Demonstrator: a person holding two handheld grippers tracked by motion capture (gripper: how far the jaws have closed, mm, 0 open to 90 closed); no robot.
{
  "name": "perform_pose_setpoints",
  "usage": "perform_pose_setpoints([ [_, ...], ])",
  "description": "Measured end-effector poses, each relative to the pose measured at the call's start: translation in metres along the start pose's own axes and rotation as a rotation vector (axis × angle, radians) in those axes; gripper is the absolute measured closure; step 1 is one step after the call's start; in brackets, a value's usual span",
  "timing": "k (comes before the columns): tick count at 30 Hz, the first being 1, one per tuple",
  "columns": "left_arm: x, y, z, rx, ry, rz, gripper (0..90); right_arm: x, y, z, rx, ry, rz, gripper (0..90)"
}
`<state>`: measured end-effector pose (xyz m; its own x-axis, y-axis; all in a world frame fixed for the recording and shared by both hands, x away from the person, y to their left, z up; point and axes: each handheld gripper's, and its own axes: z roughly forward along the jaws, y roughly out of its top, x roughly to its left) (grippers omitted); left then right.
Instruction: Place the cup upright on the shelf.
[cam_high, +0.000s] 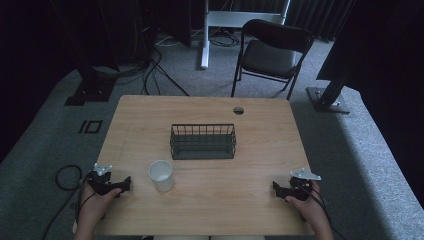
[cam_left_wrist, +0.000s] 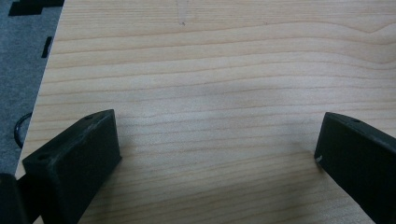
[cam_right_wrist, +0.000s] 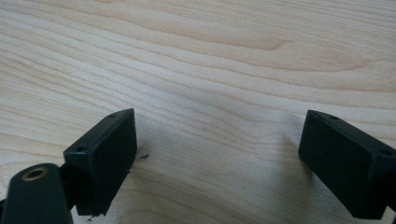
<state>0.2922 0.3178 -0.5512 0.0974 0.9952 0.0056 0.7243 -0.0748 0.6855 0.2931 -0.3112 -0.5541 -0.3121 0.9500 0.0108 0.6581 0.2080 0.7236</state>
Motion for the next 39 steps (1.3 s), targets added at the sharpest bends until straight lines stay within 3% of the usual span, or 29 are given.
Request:
perform_pose_setpoints([
  [27,0.0,0.0,0.0,0.0,0.0,0.0,0.3,-0.001,0.001,0.0,0.001,0.005,-0.007,11.0],
  [39,0.0,0.0,0.0,0.0,0.0,0.0,0.3,0.01,0.011,0.0,-0.01,0.037,-0.03,13.0],
])
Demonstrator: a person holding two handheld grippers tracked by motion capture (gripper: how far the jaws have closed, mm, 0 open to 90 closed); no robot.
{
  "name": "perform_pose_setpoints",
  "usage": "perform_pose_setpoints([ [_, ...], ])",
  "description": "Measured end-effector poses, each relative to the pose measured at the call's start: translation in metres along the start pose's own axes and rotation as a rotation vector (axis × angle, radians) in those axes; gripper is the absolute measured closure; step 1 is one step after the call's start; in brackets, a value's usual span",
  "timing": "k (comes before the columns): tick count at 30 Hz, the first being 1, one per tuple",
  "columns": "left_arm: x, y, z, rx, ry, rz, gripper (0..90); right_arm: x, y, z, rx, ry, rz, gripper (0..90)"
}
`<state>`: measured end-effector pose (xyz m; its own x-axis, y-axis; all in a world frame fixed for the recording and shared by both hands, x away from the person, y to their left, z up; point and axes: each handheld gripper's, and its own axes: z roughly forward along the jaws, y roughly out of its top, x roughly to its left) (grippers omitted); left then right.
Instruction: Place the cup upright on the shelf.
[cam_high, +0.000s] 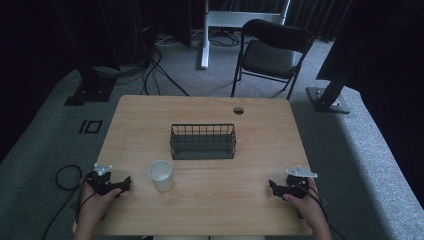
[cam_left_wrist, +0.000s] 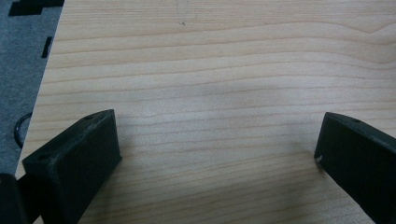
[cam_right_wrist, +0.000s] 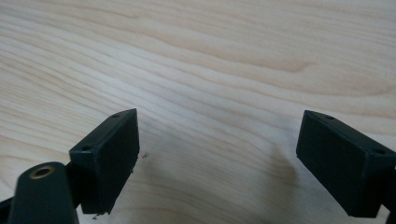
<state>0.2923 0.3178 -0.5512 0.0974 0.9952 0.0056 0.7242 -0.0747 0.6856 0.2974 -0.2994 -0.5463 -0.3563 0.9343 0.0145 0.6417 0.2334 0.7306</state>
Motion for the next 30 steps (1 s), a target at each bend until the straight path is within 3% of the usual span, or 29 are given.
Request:
perform_pose_setpoints([
  [19,0.0,0.0,0.0,0.0,0.0,-0.001,0.3,0.025,0.019,0.001,-0.053,0.083,-0.065,11.9],
  [30,0.0,0.0,0.0,0.0,0.0,0.0,0.3,0.045,0.03,0.005,-0.069,0.133,-0.128,11.7],
])
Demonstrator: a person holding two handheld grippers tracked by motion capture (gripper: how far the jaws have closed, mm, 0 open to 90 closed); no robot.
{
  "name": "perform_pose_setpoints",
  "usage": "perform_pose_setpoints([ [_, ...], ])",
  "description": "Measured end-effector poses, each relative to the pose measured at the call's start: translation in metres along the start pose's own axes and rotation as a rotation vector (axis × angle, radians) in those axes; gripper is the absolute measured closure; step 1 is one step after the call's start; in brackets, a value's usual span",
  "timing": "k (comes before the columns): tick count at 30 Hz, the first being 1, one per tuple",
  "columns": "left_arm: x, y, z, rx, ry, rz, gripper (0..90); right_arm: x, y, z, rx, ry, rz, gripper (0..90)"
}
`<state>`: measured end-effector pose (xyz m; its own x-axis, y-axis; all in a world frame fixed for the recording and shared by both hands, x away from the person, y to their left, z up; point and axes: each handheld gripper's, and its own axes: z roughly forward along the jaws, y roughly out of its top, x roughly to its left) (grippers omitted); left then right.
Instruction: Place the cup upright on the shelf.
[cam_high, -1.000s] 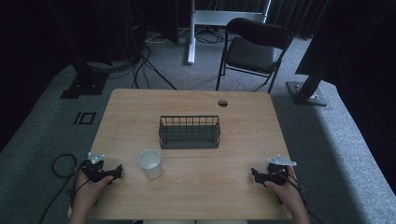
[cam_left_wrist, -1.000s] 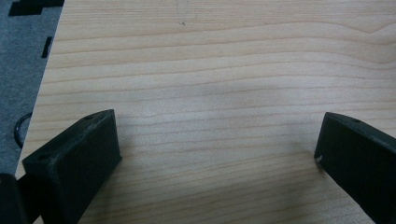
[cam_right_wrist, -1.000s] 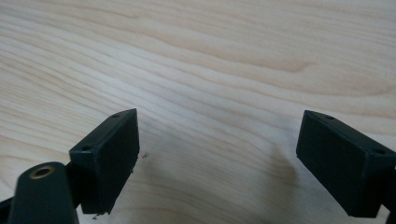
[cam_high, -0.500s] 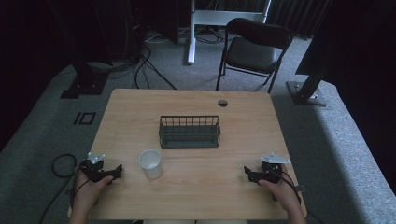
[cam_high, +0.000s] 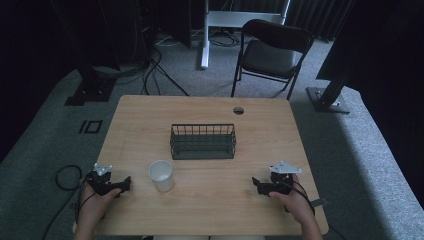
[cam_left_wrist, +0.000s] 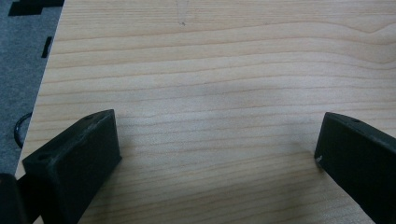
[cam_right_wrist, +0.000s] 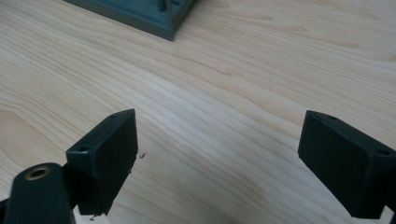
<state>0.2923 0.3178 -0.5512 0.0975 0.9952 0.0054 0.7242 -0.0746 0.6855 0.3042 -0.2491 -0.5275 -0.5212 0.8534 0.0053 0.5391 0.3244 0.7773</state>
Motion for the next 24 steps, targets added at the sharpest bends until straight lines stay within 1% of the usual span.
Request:
perform_pose_setpoints([
  [2,0.0,0.0,0.0,0.0,0.0,0.0,0.3,0.002,0.001,0.001,-0.002,0.007,-0.001,11.7],
  [6,0.0,0.0,0.0,0.0,0.0,0.0,0.3,0.009,0.005,0.005,-0.009,0.032,-0.017,11.7],
  [8,0.0,0.0,0.0,0.0,0.0,0.0,0.3,0.013,0.007,0.008,-0.007,0.05,-0.032,11.7],
  [9,0.0,0.0,0.0,0.0,0.0,0.0,0.3,0.013,0.007,0.008,-0.007,0.05,-0.032,11.7],
  [11,0.0,0.0,0.0,0.0,0.0,0.0,0.3,0.02,0.009,0.011,-0.007,0.066,-0.051,11.7],
  [14,0.0,0.0,0.0,-0.001,0.0,-0.001,0.3,0.024,0.011,0.013,-0.01,0.077,-0.058,11.7],
  [18,0.0,0.0,0.0,0.0,0.0,0.0,0.3,0.033,0.017,0.017,-0.014,0.106,-0.086,11.7],
  [21,0.0,0.0,0.0,0.0,0.0,0.0,0.3,0.035,0.018,0.018,-0.014,0.11,-0.094,11.7],
  [22,0.0,0.0,0.0,-0.001,0.0,-0.001,0.3,0.039,0.019,0.019,-0.018,0.13,-0.104,11.7],
  [24,0.0,0.0,0.0,0.0,0.0,0.0,0.3,0.042,0.021,0.021,-0.018,0.141,-0.115,11.7],
])
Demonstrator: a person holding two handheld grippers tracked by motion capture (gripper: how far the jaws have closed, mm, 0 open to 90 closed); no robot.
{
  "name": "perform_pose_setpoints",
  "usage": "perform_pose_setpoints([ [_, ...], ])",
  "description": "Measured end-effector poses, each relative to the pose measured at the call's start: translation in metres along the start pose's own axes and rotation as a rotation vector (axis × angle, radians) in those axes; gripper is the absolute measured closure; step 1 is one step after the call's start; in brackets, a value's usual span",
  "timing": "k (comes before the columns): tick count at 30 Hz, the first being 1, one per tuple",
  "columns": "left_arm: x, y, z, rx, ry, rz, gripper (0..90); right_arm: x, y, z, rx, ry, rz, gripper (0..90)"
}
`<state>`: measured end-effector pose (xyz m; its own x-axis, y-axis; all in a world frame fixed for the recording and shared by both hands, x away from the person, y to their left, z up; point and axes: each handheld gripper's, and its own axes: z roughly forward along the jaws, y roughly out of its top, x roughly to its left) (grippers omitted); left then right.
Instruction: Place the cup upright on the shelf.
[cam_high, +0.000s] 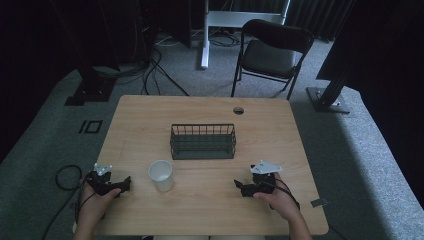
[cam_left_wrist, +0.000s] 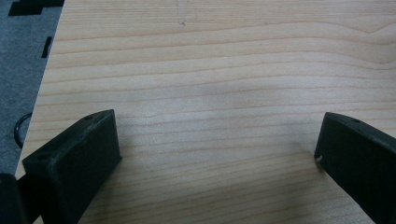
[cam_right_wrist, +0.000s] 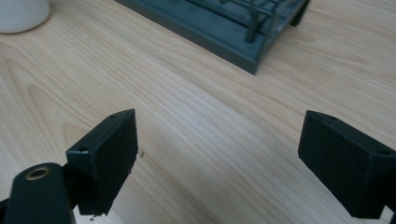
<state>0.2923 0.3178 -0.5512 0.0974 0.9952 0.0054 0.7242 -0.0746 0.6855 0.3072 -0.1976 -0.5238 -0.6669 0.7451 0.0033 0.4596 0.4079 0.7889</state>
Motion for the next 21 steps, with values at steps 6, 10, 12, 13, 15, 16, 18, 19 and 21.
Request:
perform_pose_setpoints([
  [6,0.0,0.0,0.0,0.0,0.0,0.0,0.3,0.006,0.007,0.002,-0.011,0.019,-0.021,11.7],
  [10,0.0,0.0,0.0,0.0,0.0,0.0,0.3,0.011,0.012,0.004,-0.021,0.033,-0.04,11.8],
  [12,0.0,0.0,0.0,0.0,0.0,0.0,0.3,0.014,0.015,0.006,-0.026,0.043,-0.047,11.8],
  [13,0.0,0.0,0.0,0.0,0.0,0.0,0.3,0.016,0.016,0.007,-0.028,0.05,-0.05,11.8],
  [15,0.0,0.0,0.0,0.0,0.0,0.0,0.3,0.019,0.019,0.009,-0.03,0.059,-0.062,11.8],
  [16,0.0,0.0,0.0,0.0,0.0,0.0,0.3,0.021,0.02,0.01,-0.031,0.063,-0.066,11.8],
  [18,0.0,0.0,0.0,0.0,0.0,0.0,0.3,0.024,0.022,0.012,-0.033,0.073,-0.076,11.8],
  [19,0.0,0.0,0.0,0.0,0.0,0.0,0.3,0.025,0.024,0.013,-0.034,0.081,-0.082,11.7],
  [21,0.0,0.0,0.0,0.0,0.0,-0.001,0.3,0.029,0.026,0.015,-0.038,0.093,-0.086,11.8],
])
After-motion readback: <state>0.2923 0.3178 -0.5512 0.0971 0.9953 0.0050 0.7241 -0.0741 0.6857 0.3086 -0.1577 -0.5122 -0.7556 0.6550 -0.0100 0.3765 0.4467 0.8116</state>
